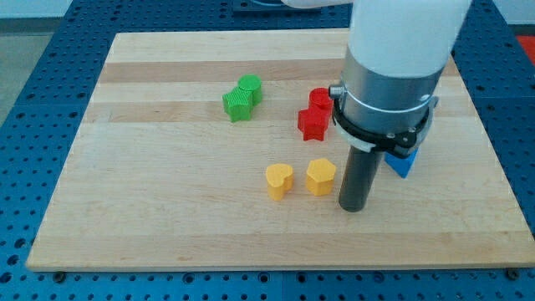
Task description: Slide the yellow hexagon along with the yellow heart towards left
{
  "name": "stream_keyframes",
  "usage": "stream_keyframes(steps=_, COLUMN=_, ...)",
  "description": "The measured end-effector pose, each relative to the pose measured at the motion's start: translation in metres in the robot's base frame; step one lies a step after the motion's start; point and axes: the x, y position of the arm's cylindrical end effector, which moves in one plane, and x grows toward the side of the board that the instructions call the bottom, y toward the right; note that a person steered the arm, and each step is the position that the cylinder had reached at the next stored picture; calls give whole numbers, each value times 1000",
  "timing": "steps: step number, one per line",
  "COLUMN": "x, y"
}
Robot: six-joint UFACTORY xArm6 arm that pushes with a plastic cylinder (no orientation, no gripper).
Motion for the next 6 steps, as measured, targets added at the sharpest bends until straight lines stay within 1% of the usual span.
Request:
stream_keyframes(steps=1, x=-8, y=-1)
stream_keyframes(steps=2, x=-27, y=-1)
stream_keyframes(steps=3, x=-30, y=-16)
stream_keyframes(steps=6, x=-30, y=-113)
